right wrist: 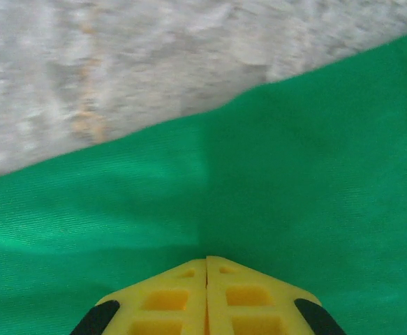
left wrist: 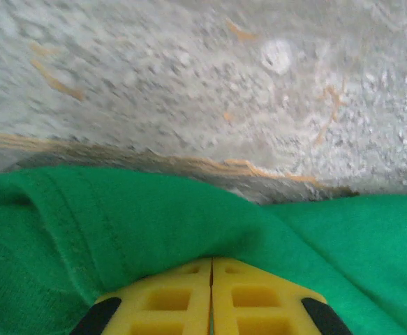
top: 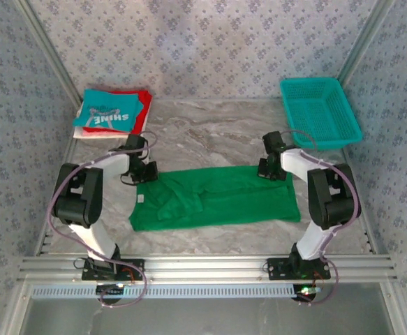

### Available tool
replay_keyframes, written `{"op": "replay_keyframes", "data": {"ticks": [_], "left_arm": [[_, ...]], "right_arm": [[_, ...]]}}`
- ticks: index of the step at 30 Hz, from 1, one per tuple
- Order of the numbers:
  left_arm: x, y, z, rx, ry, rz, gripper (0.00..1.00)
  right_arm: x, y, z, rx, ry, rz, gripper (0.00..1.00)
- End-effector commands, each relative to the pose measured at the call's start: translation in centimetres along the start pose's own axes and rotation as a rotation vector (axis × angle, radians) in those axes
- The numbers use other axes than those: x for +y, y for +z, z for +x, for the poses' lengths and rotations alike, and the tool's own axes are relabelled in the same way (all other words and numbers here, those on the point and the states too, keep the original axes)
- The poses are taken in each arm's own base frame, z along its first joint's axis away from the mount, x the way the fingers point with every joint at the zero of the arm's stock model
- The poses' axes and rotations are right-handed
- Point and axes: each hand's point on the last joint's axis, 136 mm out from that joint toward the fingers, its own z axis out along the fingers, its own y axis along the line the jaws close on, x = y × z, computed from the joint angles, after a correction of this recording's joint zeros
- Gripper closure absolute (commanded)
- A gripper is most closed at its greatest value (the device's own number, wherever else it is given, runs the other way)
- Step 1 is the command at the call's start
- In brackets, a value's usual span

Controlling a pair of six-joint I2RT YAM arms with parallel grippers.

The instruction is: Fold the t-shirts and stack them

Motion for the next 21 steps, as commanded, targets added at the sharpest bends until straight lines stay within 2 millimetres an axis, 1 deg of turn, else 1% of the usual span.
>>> {"op": "replay_keyframes", "data": {"ticks": [1, 4, 6, 10, 13, 15, 17, 19, 21], "left_arm": [[3.1, 1.3, 0.7, 0.031, -0.075, -0.065, 0.93], [3.8, 0.9, 0.0, 0.016, -0.080, -0.078, 0.93], [3.7, 0.6, -0.5, 0.018, -0.069, -0.079, 0.94], [3.1, -0.7, -1.9, -0.003, -0.030, -0.080, 0.94], [2.8, -2.3, -2.7, -0.027, -0.010, -0.088, 0.93], [2.6, -3.4, -3.1, -0.053, -0.009, -0.089, 0.92], [1.8, -4.6, -3.2, -0.080, -0.011, -0.060, 0.91], [1.0, -5.7, -2.8, -0.099, -0.023, -0.024, 0.90], [-0.4, -6.7, -2.0, -0.111, -0.027, 0.039, 0.86]], "right_arm": [[-1.2, 0.4, 0.2, 0.047, 0.065, 0.042, 0.91], [-2.4, 0.9, 0.6, 0.060, 0.104, 0.066, 0.91], [-3.0, 1.0, 0.8, 0.065, 0.128, 0.075, 0.91], [-4.4, 1.3, 1.2, 0.067, 0.165, 0.112, 0.93], [-5.4, 1.1, 1.2, 0.053, 0.199, 0.127, 0.95], [-5.5, 0.9, 1.0, 0.038, 0.207, 0.122, 0.95], [-5.5, 0.6, 0.6, 0.016, 0.214, 0.121, 0.95], [-5.2, 0.4, 0.4, 0.005, 0.205, 0.109, 0.94], [-4.9, 0.3, 0.3, 0.000, 0.202, 0.102, 0.94]]}}
